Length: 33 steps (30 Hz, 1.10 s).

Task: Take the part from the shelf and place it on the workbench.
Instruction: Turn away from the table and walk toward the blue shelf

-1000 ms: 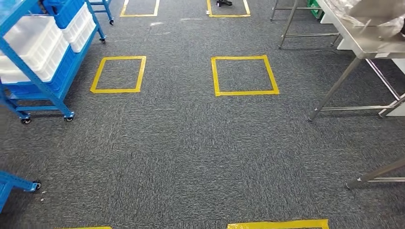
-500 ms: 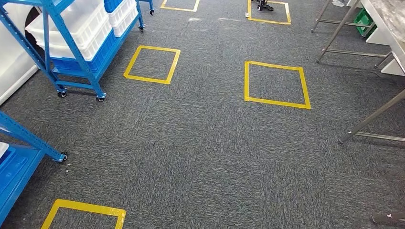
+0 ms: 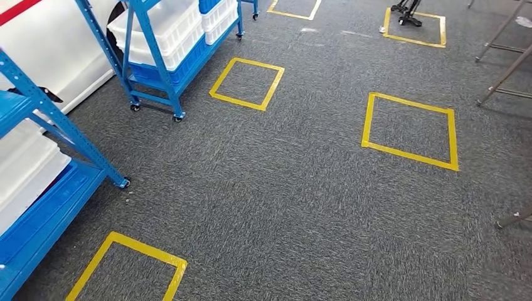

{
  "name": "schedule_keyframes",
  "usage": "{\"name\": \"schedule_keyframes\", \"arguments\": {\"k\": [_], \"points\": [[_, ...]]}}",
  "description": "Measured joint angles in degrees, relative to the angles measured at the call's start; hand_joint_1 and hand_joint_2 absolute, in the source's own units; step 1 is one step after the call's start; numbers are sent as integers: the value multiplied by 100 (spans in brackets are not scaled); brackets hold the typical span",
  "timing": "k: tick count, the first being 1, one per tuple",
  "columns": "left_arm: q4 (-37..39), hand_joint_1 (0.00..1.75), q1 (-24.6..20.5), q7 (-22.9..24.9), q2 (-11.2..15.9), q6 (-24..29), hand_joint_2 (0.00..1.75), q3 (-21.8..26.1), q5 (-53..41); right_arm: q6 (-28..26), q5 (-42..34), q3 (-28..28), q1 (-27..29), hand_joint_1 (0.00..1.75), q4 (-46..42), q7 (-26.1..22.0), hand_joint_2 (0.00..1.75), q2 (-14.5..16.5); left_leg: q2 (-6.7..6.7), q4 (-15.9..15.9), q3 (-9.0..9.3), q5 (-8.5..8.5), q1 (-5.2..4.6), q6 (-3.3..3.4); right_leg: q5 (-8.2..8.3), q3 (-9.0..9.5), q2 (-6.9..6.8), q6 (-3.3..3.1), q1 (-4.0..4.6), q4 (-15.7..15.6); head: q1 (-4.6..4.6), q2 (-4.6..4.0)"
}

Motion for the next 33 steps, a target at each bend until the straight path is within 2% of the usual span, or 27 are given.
{"name": "schedule_keyframes", "arguments": {"k": [1, 2, 3, 4, 6, 8, 10, 11, 12, 13, 14, 15, 16, 17, 18, 19, 20, 22, 23, 24, 26, 27, 28, 30, 31, 32, 33], "points": [[0, 0, -6, 0, 1, -1, 0, -2, -9, 0, 4, -9, 11, 0, 0, 0, 0, 1, 52, 351, -162, -156, 21, -41, -13, -4, -103, 2, 0, 10, -2, 0], [0, 0, -4, 0, 2, -1, 0, -3, -20, 1, 10, -19, 12, 0, 0, 0, 0, 2, 80, 562, -255, -214, 45, -80, -29, -10, -203, 9, -4, 26, -3, -1], [0, 0, 5, 0, 4, -1, 0, -3, -27, 1, 17, -27, 7, 0, 0, 0, 0, 5, 107, 554, -235, -156, 68, -116, -49, -14, -294, 25, -14, 46, -2, -1], [0, 0, 15, 0, 8, -1, 0, -3, -34, 2, 24, -33, 3, 0, 0, 0, 0, 9, 152, 335, -107, -8, 88, -148, -72, -14, -372, 47, -28, 72, -3, -1], [0, 0, 23, 1, 17, -2, 0, -5, -42, 4, 33, -44, -3, 0, 0, 0, 0, 15, 381, -436, 326, 337, 101, -172, -145, -10, -514, 115, -43, 160, -10, -1], [0, 0, 16, 1, 23, -4, 0, -11, -46, 4, 40, -60, -8, 0, 0, 0, 0, 17, 520, -866, 551, 475, 83, -93, -214, 1, -629, 198, -33, 241, -6, 0], [0, 0, 29, 1, 33, -7, 0, -15, -48, 6, 45, -71, -38, 0, 0, 0, 0, 22, 424, -896, 528, 479, 60, 17, -238, 30, -726, 263, -35, 258, 1, -1], [0, 0, 40, 1, 40, -8, 0, -16, -49, 8, 46, -73, -56, 0, 0, 0, 0, 25, 369, -912, 528, 495, 63, 59, -262, 44, -695, 298, -52, 273, 0, -1], [0, 0, 43, 2, 48, -8, 0, -16, -49, 11, 49, -75, -67, 0, 0, 0, 0, 27, 312, -932, 533, 517, 69, 102, -333, 26, -576, 329, -74, 340, 5, -1], [0, 0, 38, 3, 52, -8, 0, -16, -49, 14, 52, -78, -68, 0, 0, 0, 0, 28, 255, -952, 535, 541, 82, 141, -473, -46, -403, 355, -93, 518, 12, -1], [0, 0, 31, 5, 55, -9, 0, -16, -52, 17, 57, -82, -61, 0, 0, 0, 0, 28, 195, -961, 534, 561, 88, 170, -664, -177, -203, 374, -109, 814, 21, -1], [0, 0, 24, 9, 57, -11, 0, -18, -59, 19, 64, -88, -52, 0, 0, 1, 0, 28, 129, -961, 517, 573, 85, 188, -867, -359, -65, 379, -112, 1195, 28, 0], [0, 0, 19, 12, 58, -14, 0, -20, -69, 20, 72, -96, -44, 0, 0, 2, 0, 28, 52, -958, 504, 579, 80, 197, -1020, -542, -4, 381, -114, 1574, 28, 0], [0, 0, 20, 15, 59, -16, 0, -22, -79, 20, 82, -105, -38, 0, 1, 5, 0, 28, -30, -954, 498, 583, 76, 202, -1071, -669, 17, 379, -113, 1823, 28, -1], [0, 0, 24, 19, 60, -17, 0, -24, -87, 20, 91, -113, -34, 0, 1, 8, 0, 28, -118, -947, 498, 585, 74, 203, -1002, -708, 28, 372, -114, 1870, 28, 0], [0, 0, 28, 24, 61, -19, 0, -25, -92, 20, 99, -119, -32, 0, 2, 11, 0, 28, -208, -939, 503, 585, 75, 200, -825, -642, 52, 360, -117, 1694, 28, 0], [0, 0, 30, 28, 62, -19, 0, -26, -97, 19, 108, -123, -30, 0, 2, 13, 0, 28, -296, -931, 508, 584, 78, 191, -586, -495, 115, 345, -124, 1342, 30, 0], [0, 0, 25, 36, 62, -20, 0, -31, -109, 18, 118, -132, -21, 0, 2, 14, 0, 28, -463, -909, 483, 587, 80, 139, -254, -206, 455, 318, -144, 631, 26, -1], [0, 0, 21, 37, 62, -20, 0, -33, -120, 17, 123, -138, -19, 0, 3, 15, 0, 30, -533, -901, 458, 595, 83, 99, -189, -136, 578, 309, -147, 435, 26, -1], [0, 0, 22, 39, 63, -21, 0, -35, -128, 17, 127, -145, -21, 0, 3, 15, 0, 32, -603, -903, 431, 609, 88, 55, -188, -120, 649, 299, -140, 368, 22, 0], [0, 0, 42, 45, 69, -20, 0, -36, -145, 15, 134, -155, -34, 0, 3, 15, 0, 39, -708, -922, 390, 636, 105, -27, -159, -114, 497, 246, -134, 338, 23, -1], [0, 0, 53, 46, 74, -20, 0, -37, -146, 13, 137, -158, -37, 0, 2, 15, 0, 42, -614, -883, 363, 604, 101, -55, -142, -101, 411, 201, -137, 308, 15, -1], [0, 0, 58, 48, 78, -20, 0, -37, -148, 12, 137, -161, -35, 0, 2, 15, 0, 46, -443, -749, 296, 507, 92, -77, -123, -91, 311, 151, -139, 275, 2, -1], [0, 0, 47, 50, 84, -20, 0, -38, -149, 13, 140, -168, -15, 0, 3, 14, 0, 55, -32, -131, 26, 131, 75, -103, -111, -86, 106, 82, -113, 243, -30, -1], [0, 0, 40, 50, 85, -21, 0, -39, -150, 13, 143, -173, -6, 0, 4, 14, 0, 59, 54, 259, -143, -65, 77, -117, -115, -92, 0, 66, -92, 245, -39, -1], [0, 0, 39, 50, 86, -21, 0, -39, -151, 13, 147, -176, 0, 0, 4, 14, 0, 62, 87, 574, -269, -192, 79, -127, -119, -96, -104, 59, -75, 248, -40, -1], [0, 0, 42, 50, 86, -22, 0, -40, -154, 13, 152, -178, 0, 0, 4, 14, 0, 65, 102, 708, -303, -214, 79, -132, -124, -98, -204, 53, -62, 250, -39, -1]]}}
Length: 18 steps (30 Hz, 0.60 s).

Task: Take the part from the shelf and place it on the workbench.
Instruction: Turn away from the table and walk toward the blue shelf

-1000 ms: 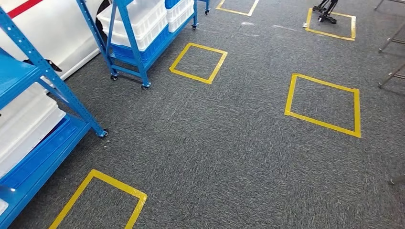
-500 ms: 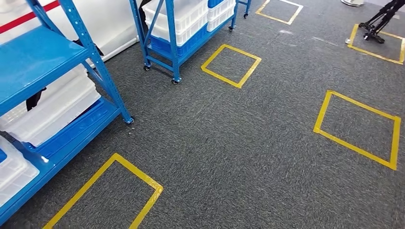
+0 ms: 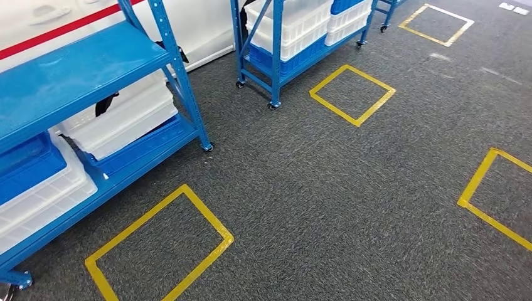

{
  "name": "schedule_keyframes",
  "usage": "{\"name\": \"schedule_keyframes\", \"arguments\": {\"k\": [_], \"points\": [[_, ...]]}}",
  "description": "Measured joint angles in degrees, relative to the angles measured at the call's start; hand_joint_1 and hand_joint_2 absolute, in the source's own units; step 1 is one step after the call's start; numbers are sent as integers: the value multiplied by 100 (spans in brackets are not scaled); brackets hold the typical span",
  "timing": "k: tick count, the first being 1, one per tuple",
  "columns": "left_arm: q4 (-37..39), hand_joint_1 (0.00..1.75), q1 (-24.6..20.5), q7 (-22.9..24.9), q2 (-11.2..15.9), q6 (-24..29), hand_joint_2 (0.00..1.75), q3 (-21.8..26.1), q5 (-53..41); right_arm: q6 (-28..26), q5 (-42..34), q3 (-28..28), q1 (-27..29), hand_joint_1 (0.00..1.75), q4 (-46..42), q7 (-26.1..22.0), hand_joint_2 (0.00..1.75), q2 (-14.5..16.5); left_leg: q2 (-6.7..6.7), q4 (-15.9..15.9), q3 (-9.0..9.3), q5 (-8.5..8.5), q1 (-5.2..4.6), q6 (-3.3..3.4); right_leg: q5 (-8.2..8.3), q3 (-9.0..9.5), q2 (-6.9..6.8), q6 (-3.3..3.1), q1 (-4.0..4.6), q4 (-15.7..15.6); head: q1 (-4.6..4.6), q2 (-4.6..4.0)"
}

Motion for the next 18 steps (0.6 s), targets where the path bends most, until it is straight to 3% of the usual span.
{"name": "schedule_keyframes", "arguments": {"k": [1, 3, 5, 6, 8, 9, 11, 12, 13, 14, 15, 16, 18], "points": [[0, 0, 7, 0, 3, -1, 0, 0, -3, 1, 7, -2, -4, 0, 0, 0, 0, 1, 20, -100, 85, 89, -1, 3, -3, 3, -90, -1, 10, 2, -1, 0], [0, 0, 16, 0, 14, 0, 0, 0, -6, 3, 20, -2, -15, 0, 0, -1, 0, 10, 182, -864, 535, 429, -19, 47, -15, 24, -246, 9, 26, 9, -3, 0], [0, 0, 6, -1, 27, 0, 0, -1, -8, 4, 32, -3, -22, 0, 0, -1, 0, 26, 372, -1525, 891, 640, -62, 128, -34, 43, -368, 51, 50, 25, 0, 0], [0, 0, 4, -1, 31, -1, 0, -2, -9, 4, 39, -4, -28, 0, 0, -1, 0, 30, 417, -1653, 944, 662, -82, 166, -40, 50, -417, 77, 58, 30, 1, 0], [0, 0, 17, -1, 38, 0, 0, -2, -12, 4, 48, -6, -59, 0, 0, -1, 0, 37, 302, -1679, 923, 695, -88, 225, -41, 67, -499, 136, 62, 23, 3, 0], [0, 0, 27, 0, 40, 0, 0, -2, -13, 4, 49, -7, -72, 0, 0, -1, 0, 39, 248, -1708, 928, 724, -74, 255, -67, 70, -436, 171, 52, 45, 8, 0], [0, 0, 26, 0, 43, 0, 0, -2, -13, 4, 49, -12, -75, 0, 0, -1, 0, 42, 140, -1761, 928, 793, -37, 324, -296, -51, -119, 234, 24, 337, 24, 1], [0, 0, 18, 0, 42, -1, 0, -2, -13, 4, 49, -18, -66, 0, 0, -1, 0, 42, 85, -1767, 913, 816, -32, 344, -499, -204, 72, 257, 1, 673, 32, 1], [0, 0, 11, 0, 42, -1, 0, -2, -13, 4, 49, -25, -57, 0, 0, -1, 0, 42, 20, -1763, 887, 832, -31, 358, -706, -398, 177, 271, -11, 1083, 35, 1], [0, 0, 8, 1, 42, -1, 0, -2, -14, 4, 49, -30, -51, 0, 0, -1, 0, 42, -56, -1756, 865, 843, -31, 359, -846, -574, 218, 284, -23, 1453, 35, 1], [0, 0, 9, 1, 42, -1, 0, -2, -14, 4, 49, -34, -46, 0, 0, -1, 0, 42, -138, -1749, 851, 851, -31, 355, -877, -681, 231, 294, -34, 1671, 34, 0], [0, 0, 14, 1, 42, -1, 0, -2, -15, 4, 49, -36, -44, 0, 0, -1, 0, 42, -224, -1737, 845, 856, -29, 347, -782, -677, 239, 300, -48, 1656, 34, 0], [0, 0, 18, 1, 42, -1, 0, -2, -15, 4, 49, -37, -37, 0, 0, -1, 0, 41, -396, -1708, 840, 856, -17, 319, -348, -371, 354, 305, -88, 992, 35, 0]]}}
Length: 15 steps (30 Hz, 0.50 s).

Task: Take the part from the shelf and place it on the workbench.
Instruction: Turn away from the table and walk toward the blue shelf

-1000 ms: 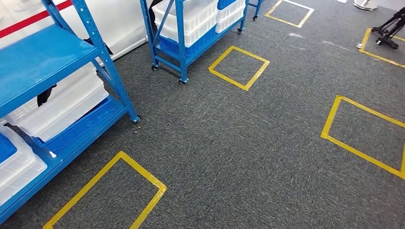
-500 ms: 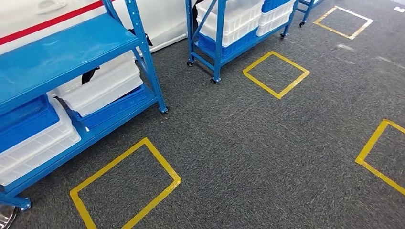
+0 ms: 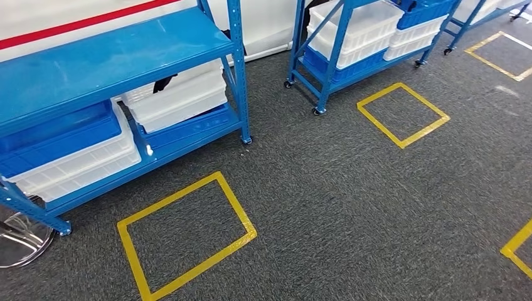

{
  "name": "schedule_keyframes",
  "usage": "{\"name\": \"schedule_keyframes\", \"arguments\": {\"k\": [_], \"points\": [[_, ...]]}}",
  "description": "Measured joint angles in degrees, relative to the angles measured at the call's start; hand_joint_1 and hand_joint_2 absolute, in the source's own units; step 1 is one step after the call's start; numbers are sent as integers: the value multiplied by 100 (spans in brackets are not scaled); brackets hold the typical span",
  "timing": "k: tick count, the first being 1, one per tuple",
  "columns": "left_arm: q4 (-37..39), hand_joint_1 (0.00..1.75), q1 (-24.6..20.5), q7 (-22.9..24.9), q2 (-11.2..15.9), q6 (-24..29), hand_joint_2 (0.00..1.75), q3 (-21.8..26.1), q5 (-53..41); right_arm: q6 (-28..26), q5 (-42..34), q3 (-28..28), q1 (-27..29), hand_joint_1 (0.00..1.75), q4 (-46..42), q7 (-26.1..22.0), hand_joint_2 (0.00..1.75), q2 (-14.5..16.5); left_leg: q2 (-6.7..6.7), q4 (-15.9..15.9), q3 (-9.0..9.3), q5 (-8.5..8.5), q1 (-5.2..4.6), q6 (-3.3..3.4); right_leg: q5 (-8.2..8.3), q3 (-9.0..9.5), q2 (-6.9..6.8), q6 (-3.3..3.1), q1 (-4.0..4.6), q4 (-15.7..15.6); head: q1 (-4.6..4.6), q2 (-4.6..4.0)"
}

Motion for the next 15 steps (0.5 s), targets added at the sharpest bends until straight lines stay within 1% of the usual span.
{"name": "schedule_keyframes", "arguments": {"k": [1, 2, 3, 4, 5, 6, 7, 8, 9, 10, 11, 12, 13, 14, 15], "points": [[0, 0, -4, 1, 0, 0, 0, 0, 0, 0, 1, -1, 7, 0, 0, 0, 0, 0, -79, 25, -15, -4, 1, -29, 169, 177, 162, 5, -16, -395, 1, 0], [0, 0, -9, 1, 0, 0, 0, 0, 0, 0, 1, -3, 13, 0, 0, 0, 0, 0, -151, 48, -42, -4, 1, -66, 281, 300, 286, 1, -27, -691, 2, 0], [0, 0, -13, 0, 0, 0, 0, 0, 0, 0, 1, -4, 15, 0, 0, 0, 0, 1, -214, 63, -71, 0, 1, -106, 318, 355, 379, -5, -25, -844, 0, 0], [0, 0, -12, 0, 0, 0, 0, 0, 0, 0, 1, -6, 11, 0, 0, 0, 0, 1, -276, 67, -100, 13, 3, -150, 306, 357, 393, -23, -11, -873, -1, 0], [0, 0, -5, -1, 1, 0, 0, 0, 0, 0, 0, -7, 4, 0, 0, 0, 0, 1, -342, 59, -124, 29, 12, -189, 321, 354, 312, -55, -8, -879, -3, 0], [0, 0, 3, -1, 2, 0, 0, 0, 0, 0, 0, -7, -2, 0, 0, 1, 0, 3, -334, 67, -141, 27, 20, -220, 334, 359, 238, -91, -8, -894, -4, 0], [0, 0, 10, -1, 4, 0, 0, 0, 0, 0, 0, -7, -3, 0, 0, 1, 0, 4, -229, 126, -175, -18, 18, -246, 347, 366, 158, -132, -11, -911, -13, 1], [0, 0, 10, -1, 5, 0, 0, 0, 0, 0, 1, -7, 0, 0, 0, 1, 0, 6, -65, 292, -251, -133, 12, -263, 357, 369, 70, -174, -13, -930, -32, 1], [0, 0, 5, 0, 6, 0, 0, 0, -1, 1, 1, -7, 9, 0, 0, 0, 0, 7, 133, 571, -371, -309, 6, -273, 361, 368, -23, -209, 0, -937, -50, 1], [0, 0, -3, 1, 4, 0, 0, 0, -5, 1, 2, -9, 19, 0, 0, 0, 0, 7, 276, 932, -529, -510, 0, -283, 356, 363, -114, -233, 20, -937, -68, 1], [0, 0, -9, 1, 3, 0, 0, 0, -12, 2, 5, -11, 27, 0, 0, 0, 0, 7, 341, 1297, -685, -680, 2, -290, 351, 357, -216, -251, 37, -933, -76, 0], [0, 0, -10, 1, 1, 0, 0, 0, -19, 2, 8, -15, 33, 0, 0, 0, 0, 7, 368, 1543, -778, -764, 3, -294, 346, 353, -314, -258, 52, -929, -75, 1], [0, 0, -8, 1, 0, 0, 0, 0, -26, 2, 12, -20, 33, 0, 0, 0, 0, 7, 387, 1603, -778, -747, 4, -293, 340, 351, -407, -262, 61, -925, -75, 1], [0, 0, -3, 0, 1, 0, 0, 0, -30, 2, 15, -24, 30, 0, 0, 0, 0, 7, 417, 1443, -668, -635, 3, -285, 334, 353, -493, -261, 67, -919, -75, 1], [0, 0, 0, 0, 2, 0, 0, 0, -31, 3, 17, -28, 26, 0, 0, 0, 0, 8, 484, 1101, -466, -466, -2, -266, 326, 359, -569, -255, 71, -912, -76, 1]]}}
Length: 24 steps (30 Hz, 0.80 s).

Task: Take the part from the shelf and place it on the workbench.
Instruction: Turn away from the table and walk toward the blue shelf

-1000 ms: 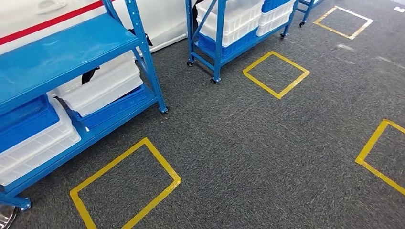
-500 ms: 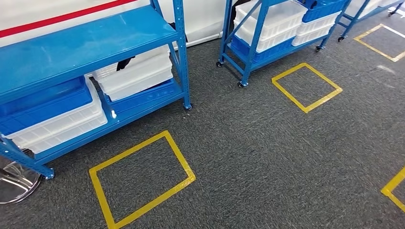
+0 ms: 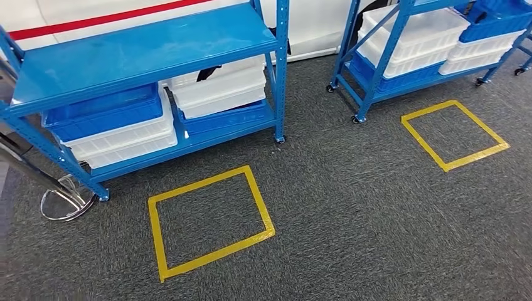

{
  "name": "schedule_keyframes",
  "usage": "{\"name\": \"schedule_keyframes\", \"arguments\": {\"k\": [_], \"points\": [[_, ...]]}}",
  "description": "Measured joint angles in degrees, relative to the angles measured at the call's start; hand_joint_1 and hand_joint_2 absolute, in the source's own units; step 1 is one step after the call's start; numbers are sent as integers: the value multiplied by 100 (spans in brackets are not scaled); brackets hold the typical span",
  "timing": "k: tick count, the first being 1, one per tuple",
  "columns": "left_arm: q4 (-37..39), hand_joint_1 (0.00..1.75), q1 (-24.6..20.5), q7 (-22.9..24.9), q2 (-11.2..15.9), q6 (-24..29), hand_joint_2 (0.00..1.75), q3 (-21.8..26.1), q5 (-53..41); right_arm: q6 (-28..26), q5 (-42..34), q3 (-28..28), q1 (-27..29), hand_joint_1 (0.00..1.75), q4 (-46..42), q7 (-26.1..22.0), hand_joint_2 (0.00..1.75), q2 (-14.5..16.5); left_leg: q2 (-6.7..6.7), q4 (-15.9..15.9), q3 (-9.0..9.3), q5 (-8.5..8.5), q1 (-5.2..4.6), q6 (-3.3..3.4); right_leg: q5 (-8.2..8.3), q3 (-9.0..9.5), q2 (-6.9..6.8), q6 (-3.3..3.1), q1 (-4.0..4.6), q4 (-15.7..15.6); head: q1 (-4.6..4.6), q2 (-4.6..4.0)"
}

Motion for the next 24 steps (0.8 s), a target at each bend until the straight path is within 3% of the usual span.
{"name": "schedule_keyframes", "arguments": {"k": [2, 3, 4, 6, 8, 10, 12, 13, 14, 16, 18, 21, 23, 24], "points": [[0, 0, -8, 0, 4, 0, 0, -2, -2, 7, 2, -9, -6, 0, 0, 0, 0, 2, 271, -715, 384, 237, -42, 73, -24, 20, -134, 39, 20, 17, 3, 1], [0, 0, -13, 0, 5, 0, 0, -3, -3, 10, 2, -13, -10, 0, 0, 0, 0, 3, 358, -915, 479, 283, -65, 110, -33, 31, -193, 68, 28, 22, 6, 1], [0, 0, -14, 0, 6, 0, 0, -5, -3, 13, 3, -15, -18, 0, 0, 0, 0, 3, 392, -985, 496, 283, -87, 141, -37, 43, -247, 99, 34, 20, 9, 1], [1, 0, -1, -1, 5, 0, 0, -7, -4, 14, 6, -17, -46, 0, 0, 1, 0, 4, 255, -1020, 490, 329, -77, 196, -44, 73, -327, 165, 30, 7, 11, -1], [1, 0, 5, -1, 1, -3, 0, -7, -4, 7, 16, -17, -58, 0, 0, 1, 0, 3, 127, -1088, 507, 397, -40, 267, -195, 24, -108, 224, 17, 171, 30, -1], [2, 0, -6, -8, -3, -9, 0, -7, -4, -2, 35, -18, -43, 0, 0, 0, 0, 2, -3, -1117, 488, 446, -25, 318, -568, -252, 266, 259, -7, 780, 53, 0], [2, 0, -11, -25, -4, -14, 0, -7, -5, -3, 56, -20, -29, 0, 0, 0, 0, 2, -160, -1109, 453, 466, -29, 334, -842, -595, 417, 274, -22, 1478, 57, 0], [2, 0, -6, -32, -4, -16, 0, -7, -7, -3, 66, -21, -25, 0, 0, 0, 0, 1, -248, -1102, 447, 471, -30, 334, -819, -668, 438, 278, -26, 1603, 58, -1], [2, 0, -1, -39, -5, -17, 0, -7, -8, -4, 74, -22, -19, 0, 0, -4, 0, 0, -323, -1093, 448, 471, -28, 329, -669, -628, 449, 277, -30, 1489, 58, 0], [2, 0, 10, -54, -13, -20, 0, -7, -8, -9, 68, -29, -12, 0, 0, -43, 0, -8, -447, -1064, 453, 457, -24, 306, -213, -323, 500, 260, -44, 755, 64, 0], [2, 0, 18, -74, -21, -27, 0, -6, -8, -40, 49, -46, -25, 0, 0, -100, 0, -15, -521, -1011, 430, 428, -43, 248, 29, -95, 580, 232, -39, 160, 72, 0], [2, 0, 30, -91, -21, -38, 0, -4, -6, -97, 44, -60, -55, 0, 0, -131, 0, -16, -553, -1005, 397, 406, -48, 131, 38, -68, 597, 149, -28, 42, 72, 0], [2, 0, 30, -97, -20, -42, 0, -4, -6, -106, 44, -63, -47, 0, -1, -133, 0, -16, -415, -850, 333, 296, -38, 66, 44, -39, 548, 70, -42, -3, 56, 0], [2, 0, 26, -91, -20, -42, 0, -4, -7, -111, 45, -65, -35, 0, -1, -125, 0, -17, -308, -611, 226, 158, -35, 44, 41, -25, 515, 34, -49, -21, 39, -1]]}}
